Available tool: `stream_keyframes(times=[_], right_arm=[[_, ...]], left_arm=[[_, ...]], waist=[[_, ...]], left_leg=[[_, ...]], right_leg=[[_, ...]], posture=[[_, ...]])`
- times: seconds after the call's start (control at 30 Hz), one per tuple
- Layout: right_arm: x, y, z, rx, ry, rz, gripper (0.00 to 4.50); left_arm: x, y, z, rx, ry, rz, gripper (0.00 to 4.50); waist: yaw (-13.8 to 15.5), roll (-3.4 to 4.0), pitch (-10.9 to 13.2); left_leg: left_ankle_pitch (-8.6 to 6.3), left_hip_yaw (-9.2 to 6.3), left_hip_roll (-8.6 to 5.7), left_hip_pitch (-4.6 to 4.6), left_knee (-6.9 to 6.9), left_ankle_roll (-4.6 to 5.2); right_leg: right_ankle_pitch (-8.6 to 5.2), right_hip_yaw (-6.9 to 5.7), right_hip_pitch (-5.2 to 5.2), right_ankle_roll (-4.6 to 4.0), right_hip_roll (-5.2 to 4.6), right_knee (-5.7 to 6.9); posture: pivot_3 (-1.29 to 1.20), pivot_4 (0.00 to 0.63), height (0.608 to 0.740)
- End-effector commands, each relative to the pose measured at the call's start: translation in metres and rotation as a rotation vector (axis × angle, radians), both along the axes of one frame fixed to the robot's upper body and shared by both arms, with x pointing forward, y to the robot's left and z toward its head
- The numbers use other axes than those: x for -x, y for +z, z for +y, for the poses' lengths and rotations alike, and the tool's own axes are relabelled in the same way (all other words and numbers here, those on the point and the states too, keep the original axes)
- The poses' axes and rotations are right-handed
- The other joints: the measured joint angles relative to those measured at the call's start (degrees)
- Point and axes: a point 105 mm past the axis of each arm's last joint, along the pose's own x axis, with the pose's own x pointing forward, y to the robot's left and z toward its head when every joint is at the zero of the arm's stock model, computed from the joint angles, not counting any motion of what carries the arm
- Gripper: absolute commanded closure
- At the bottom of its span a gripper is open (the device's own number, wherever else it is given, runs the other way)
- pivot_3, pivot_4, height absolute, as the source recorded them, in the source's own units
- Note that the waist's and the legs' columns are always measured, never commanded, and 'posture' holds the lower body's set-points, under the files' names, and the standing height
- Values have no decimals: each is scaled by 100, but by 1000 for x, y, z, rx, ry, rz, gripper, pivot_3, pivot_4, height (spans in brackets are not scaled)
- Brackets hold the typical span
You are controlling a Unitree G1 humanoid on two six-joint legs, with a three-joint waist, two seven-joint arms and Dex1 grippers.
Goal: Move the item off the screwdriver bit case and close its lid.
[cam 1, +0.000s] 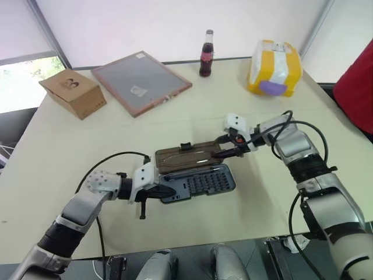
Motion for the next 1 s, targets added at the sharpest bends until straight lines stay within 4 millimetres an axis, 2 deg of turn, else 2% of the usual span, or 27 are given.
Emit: stream_keyframes(times=[0.03, 0.23, 0.37, 0.47, 0.6, 0.7, 0.8, 1.0], right_arm=[[-17, 14, 10, -3, -20, -114, 1553], [-29, 2, 26, 28, -10, -133, 1553], [-33, -20, 30, 106, -6, -108, 1553], [-32, -40, 29, 160, -16, -73, 2434], [-23, -63, 25, 243, 33, -25, 4329], [-17, -72, 24, 274, 70, 1, 4428], [-14, -77, 25, 281, 90, 0, 4428], [-17, -75, 25, 260, 78, -49, 4428]], left_arm=[[7, -27, 11, -98, 29, 75, 4500], [8, -27, 12, -102, 33, 73, 4500], [9, -27, 12, -99, 42, 74, 4500], [12, -28, 11, -97, 47, 76, 4500], [14, -28, 11, -91, 66, 80, 4500], [17, -30, 14, -92, 82, 87, 4500], [19, -31, 15, -81, 103, 102, 4500], [20, -37, 17, -76, 130, 128, 4500]], waist=[[0, 0, 0], [-14, 1, 0], [-24, 2, -1], [-52, 11, -10], [-118, 19, -59], [-111, 26, -87], [-110, 39, -115], [-129, 59, -148]], left_leg=[[0, 0, 1, 0, -1, 0], [0, 0, 1, 0, -3, 0], [0, -1, 1, 1, -3, -1], [0, -1, 1, 7, -6, -1], [0, -4, 1, 31, -6, -1], [-2, -13, 5, 110, -24, -1], [-5, -15, 4, 114, -24, 4], [-7, -15, 5, 114, -30, 6]], right_leg=[[0, 0, 0, 0, 0, 0], [0, -2, -3, 0, 1, 1], [0, -3, -3, 0, 3, 3], [0, -3, -1, 0, 3, 4], [0, -5, 28, 0, 3, 5], [-1, -7, 109, -2, 12, -8], [-1, -2, 111, -2, 12, -9], [-1, 1, 110, -3, 11, -8]], posture=[[0, 150, 740], [0, 150, 740], [0, 150, 740], [0, 150, 740], [0, 150, 740], [0, 150, 740], [0, 150, 740], [0, 150, 740]])
